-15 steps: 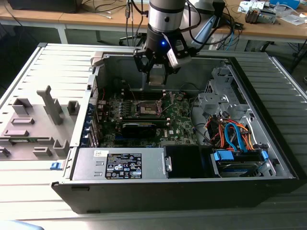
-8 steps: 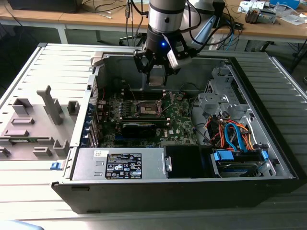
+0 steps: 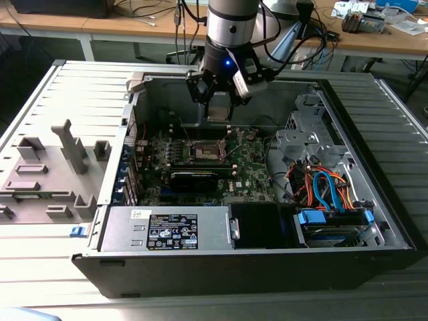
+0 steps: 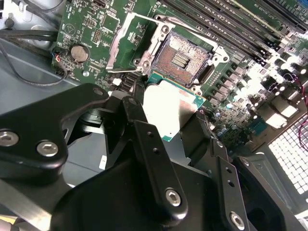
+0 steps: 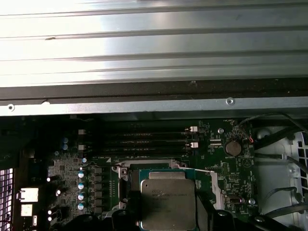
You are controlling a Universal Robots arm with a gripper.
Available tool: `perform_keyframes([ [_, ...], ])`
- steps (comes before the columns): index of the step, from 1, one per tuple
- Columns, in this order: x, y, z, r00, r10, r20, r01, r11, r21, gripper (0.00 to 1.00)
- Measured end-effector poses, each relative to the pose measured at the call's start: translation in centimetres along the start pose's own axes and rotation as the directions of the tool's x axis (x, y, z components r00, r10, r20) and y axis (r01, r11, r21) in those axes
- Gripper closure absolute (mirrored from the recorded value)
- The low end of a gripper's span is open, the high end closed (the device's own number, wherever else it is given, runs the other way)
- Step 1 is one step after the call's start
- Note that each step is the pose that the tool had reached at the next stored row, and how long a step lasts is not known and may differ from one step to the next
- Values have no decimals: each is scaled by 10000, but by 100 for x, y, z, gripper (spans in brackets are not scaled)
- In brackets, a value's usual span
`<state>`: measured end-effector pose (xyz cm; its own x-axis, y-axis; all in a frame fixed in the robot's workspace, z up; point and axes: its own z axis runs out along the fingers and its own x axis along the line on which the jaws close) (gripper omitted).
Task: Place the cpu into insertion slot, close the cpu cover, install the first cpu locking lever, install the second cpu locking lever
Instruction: 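Place the cpu into insertion slot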
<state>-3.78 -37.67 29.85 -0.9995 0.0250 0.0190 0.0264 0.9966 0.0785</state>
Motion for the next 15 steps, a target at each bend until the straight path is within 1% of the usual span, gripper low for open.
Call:
perform_keyframes([
  [15, -1, -53, 9, 10000, 0, -1, 0, 10000, 0, 45],
])
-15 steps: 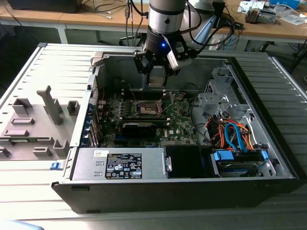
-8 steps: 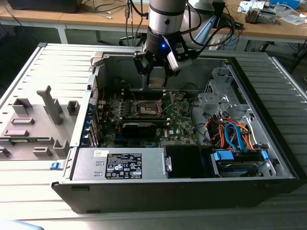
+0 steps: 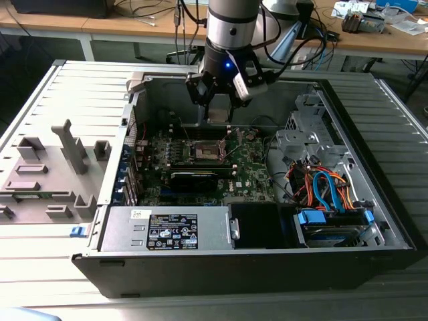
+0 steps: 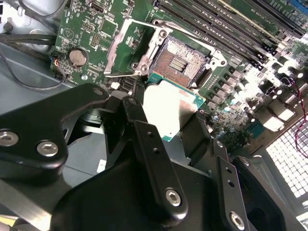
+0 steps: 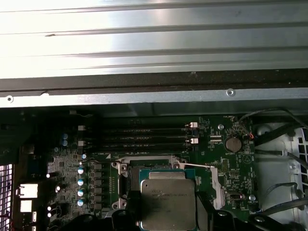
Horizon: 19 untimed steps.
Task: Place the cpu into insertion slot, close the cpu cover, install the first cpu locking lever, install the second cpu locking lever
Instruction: 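Place the cpu into insertion slot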
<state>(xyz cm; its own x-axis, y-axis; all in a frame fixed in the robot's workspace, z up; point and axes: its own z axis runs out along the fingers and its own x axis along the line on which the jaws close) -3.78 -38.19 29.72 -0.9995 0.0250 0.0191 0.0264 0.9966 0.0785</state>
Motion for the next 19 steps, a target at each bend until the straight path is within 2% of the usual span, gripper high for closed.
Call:
perform_keyframes([
  [19, -1, -62, 13, 10000, 0, 0, 0, 10000, -1, 45],
])
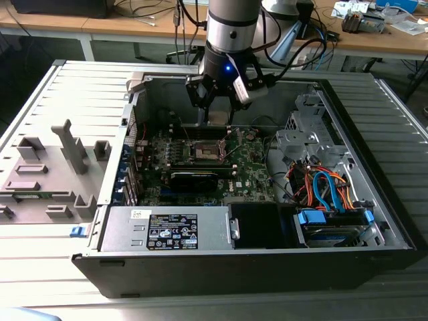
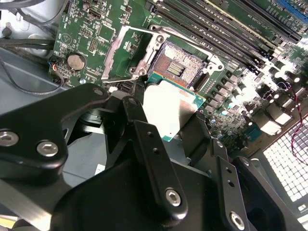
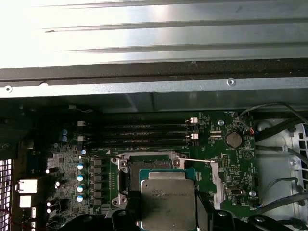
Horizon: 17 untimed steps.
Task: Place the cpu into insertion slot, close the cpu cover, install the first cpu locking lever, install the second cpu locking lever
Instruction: 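Place the cpu into insertion slot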
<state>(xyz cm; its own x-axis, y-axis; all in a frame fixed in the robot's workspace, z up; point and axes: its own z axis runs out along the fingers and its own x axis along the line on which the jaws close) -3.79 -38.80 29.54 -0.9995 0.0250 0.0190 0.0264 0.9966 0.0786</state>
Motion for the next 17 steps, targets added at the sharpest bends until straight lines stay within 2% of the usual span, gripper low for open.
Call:
perform_keyframes([
  [17, -1, -55, 8, 10000, 0, 0, 0, 10000, 1, 45],
])
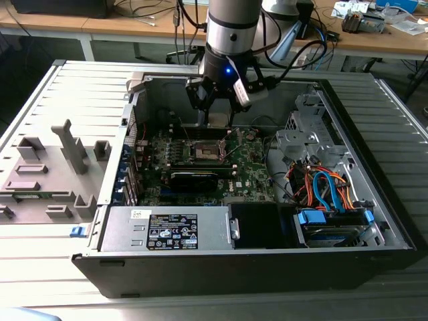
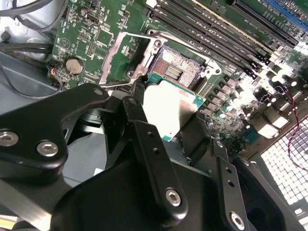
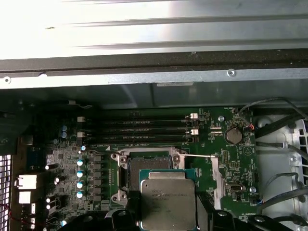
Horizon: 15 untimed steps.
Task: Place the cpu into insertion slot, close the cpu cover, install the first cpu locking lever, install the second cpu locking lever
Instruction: 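Place the cpu into insertion slot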
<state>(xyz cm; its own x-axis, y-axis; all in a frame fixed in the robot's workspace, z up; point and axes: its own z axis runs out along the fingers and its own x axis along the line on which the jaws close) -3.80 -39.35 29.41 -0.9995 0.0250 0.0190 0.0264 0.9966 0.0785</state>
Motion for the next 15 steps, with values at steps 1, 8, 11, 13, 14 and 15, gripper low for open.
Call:
perform_keyframes([
  [1, 0, -2, 1, 10000, 0, 0, 0, 10000, 0, 45],
  [8, 0, -27, 6, 10000, 0, 0, 0, 10000, -1, 45],
  [11, -1, -35, 8, 10000, 0, 0, 0, 10000, -1, 45],
  [13, -1, -43, 10, 10000, 0, 0, 0, 10000, 0, 45],
  [14, -1, -48, 11, 10000, 0, 0, 0, 10000, 0, 45],
  [15, -1, -52, 12, 10000, 0, 0, 0, 10000, 0, 45],
])
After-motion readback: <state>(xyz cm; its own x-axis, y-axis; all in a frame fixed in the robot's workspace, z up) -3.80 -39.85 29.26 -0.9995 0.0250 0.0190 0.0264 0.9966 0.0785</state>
